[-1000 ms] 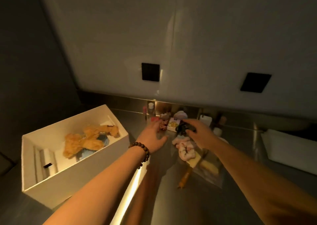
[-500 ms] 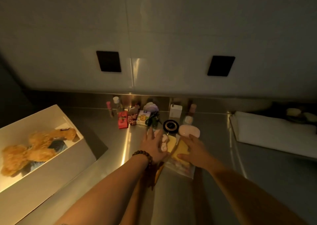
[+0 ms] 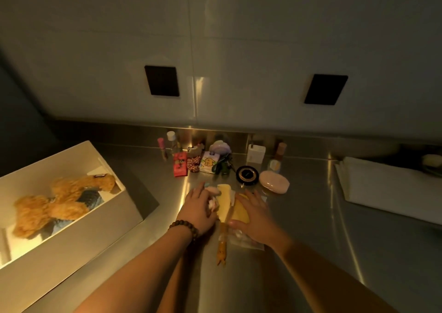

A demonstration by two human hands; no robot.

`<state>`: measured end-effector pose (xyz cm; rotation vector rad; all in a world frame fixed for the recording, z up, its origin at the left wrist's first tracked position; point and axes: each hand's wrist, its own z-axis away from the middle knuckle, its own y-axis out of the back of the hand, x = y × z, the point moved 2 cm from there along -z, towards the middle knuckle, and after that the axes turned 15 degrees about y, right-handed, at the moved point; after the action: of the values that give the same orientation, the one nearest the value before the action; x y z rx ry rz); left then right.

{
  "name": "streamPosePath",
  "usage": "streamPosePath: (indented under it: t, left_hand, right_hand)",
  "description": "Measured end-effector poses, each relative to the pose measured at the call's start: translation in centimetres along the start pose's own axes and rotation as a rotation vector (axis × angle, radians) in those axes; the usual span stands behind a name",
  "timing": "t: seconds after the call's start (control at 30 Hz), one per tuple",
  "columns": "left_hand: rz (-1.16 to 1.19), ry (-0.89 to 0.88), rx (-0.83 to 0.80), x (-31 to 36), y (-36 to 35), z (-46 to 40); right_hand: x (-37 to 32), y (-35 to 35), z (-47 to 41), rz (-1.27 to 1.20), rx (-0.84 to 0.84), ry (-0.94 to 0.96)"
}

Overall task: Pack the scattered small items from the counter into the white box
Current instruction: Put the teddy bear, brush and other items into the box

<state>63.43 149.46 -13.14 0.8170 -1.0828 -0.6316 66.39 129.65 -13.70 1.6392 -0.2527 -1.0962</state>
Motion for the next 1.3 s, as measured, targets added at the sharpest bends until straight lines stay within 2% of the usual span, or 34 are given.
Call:
streamPosePath:
  t: [0.13, 0.3, 0.37, 0.43, 0.57, 0.67, 0.77, 0.87, 1.0, 1.13, 1.3]
  left_hand:
    - [0.036, 0.039, 0.096, -2.2, 1.4, 1.2]
    - [0.073, 0.121, 0.121, -3.9, 2.8, 1.6]
    - [0.106, 0.130, 0.140, -4.0, 3.2, 1.5]
    - [0.144, 0.116, 0.171, -3.6, 3.6, 1.3]
    - [0.196, 0.053, 0.202, -1.6, 4.2, 0.3]
    - [0.199, 0.035, 0.203, 0.0, 4.0, -0.8]
    - [0.192, 0.022, 0.196, 1.0, 3.4, -1.9]
    - [0.194, 0.028, 0.168, 1.4, 2.7, -2.9]
    - [0.217, 0.040, 0.173, 1.3, 2.7, -3.8]
    - [0.210, 0.045, 0.189, 0.8, 2.8, -4.3]
    - [0.203, 0.066, 0.189, 0.3, 2.8, -4.3]
  right_hand:
    - [-2.3, -1.5, -1.5, -0.001, -0.036, 0.048]
    - [-3.4, -2.1, -2.6, -0.049, -0.066, 0.078]
    - [-3.3, -1.6, -3.0, -0.057, -0.033, 0.084]
    - [-2.8, -0.1, -3.5, 0.041, 0.062, 0.076]
    - [0.6, 4.1, -3.8, 0.254, 0.254, -0.055]
    - [3.4, 5.7, -3.5, 0.283, 0.231, -0.204]
    - [5.1, 5.8, -2.9, 0.264, 0.203, -0.273]
    - [6.0, 5.5, -2.3, 0.316, 0.226, -0.261]
    - [6.3, 5.9, -2.3, 0.254, 0.278, -0.260]
    - [5.1, 6.5, -4.6, 0.183, 0.375, -0.096]
    - [3.9, 5.5, -7.7, 0.160, 0.266, -0.026]
